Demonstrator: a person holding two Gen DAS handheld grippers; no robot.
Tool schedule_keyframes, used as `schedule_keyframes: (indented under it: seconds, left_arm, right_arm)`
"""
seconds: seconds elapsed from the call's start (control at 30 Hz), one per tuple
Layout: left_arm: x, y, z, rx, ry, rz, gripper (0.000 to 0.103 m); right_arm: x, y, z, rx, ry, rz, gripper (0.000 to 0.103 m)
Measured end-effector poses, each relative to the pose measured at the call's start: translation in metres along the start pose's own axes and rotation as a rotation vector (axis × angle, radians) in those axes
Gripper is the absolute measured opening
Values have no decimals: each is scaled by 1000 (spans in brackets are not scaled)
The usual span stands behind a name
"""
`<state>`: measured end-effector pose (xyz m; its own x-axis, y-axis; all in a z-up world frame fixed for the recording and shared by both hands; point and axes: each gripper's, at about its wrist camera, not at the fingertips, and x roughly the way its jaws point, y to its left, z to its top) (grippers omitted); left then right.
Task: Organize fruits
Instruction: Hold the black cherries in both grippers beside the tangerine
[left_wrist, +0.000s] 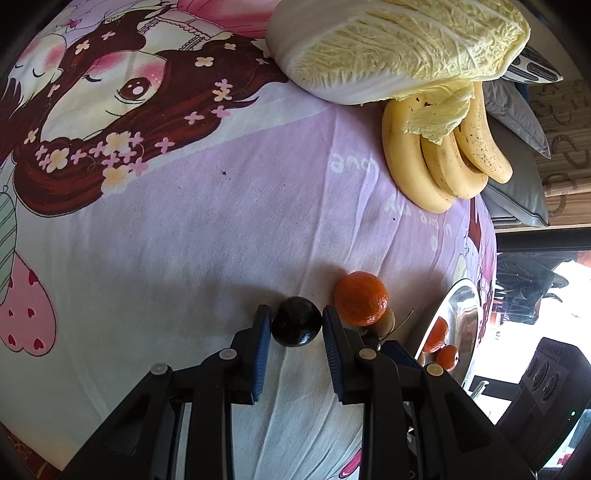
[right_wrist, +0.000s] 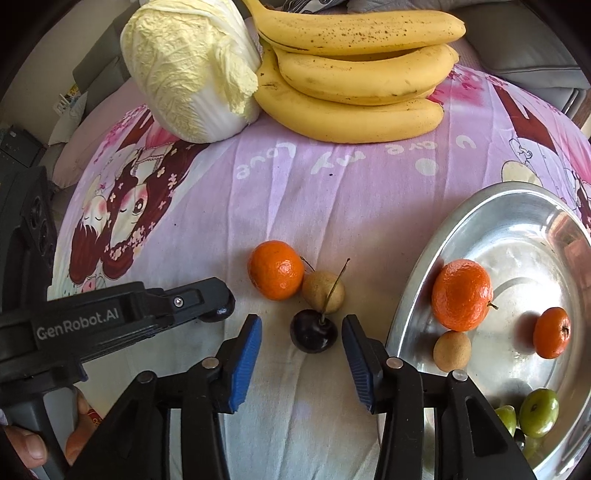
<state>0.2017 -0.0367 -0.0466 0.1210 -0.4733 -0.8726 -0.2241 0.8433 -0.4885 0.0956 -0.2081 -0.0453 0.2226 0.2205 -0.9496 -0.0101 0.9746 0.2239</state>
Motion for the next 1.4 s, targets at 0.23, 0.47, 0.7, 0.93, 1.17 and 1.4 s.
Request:
schedule_keyframes:
  seconds: [0.23, 0.47, 0.7, 0.93, 1.17, 1.4]
  left_arm:
    - [2, 2, -1, -1, 8, 7, 29]
    - [10, -5, -2, 4, 6, 22, 29]
    - [14, -12, -1, 28, 5, 47, 29]
    - [15, -15, -2, 44, 1, 62, 30]
    - [15, -17, -2, 52, 2, 65, 30]
    - [16, -17, -2, 51, 1, 66, 30]
  right_arm:
    - [10, 4, 2, -17, 3, -38, 49]
    - [14, 5, 1, -25, 3, -67, 42]
    - [10, 4, 3, -11, -16, -65, 32]
    - [11, 3, 2, -11, -5, -64, 32]
    - [14, 4, 1, -16, 6, -78, 32]
    - [16, 4, 1, -19, 6, -84, 33]
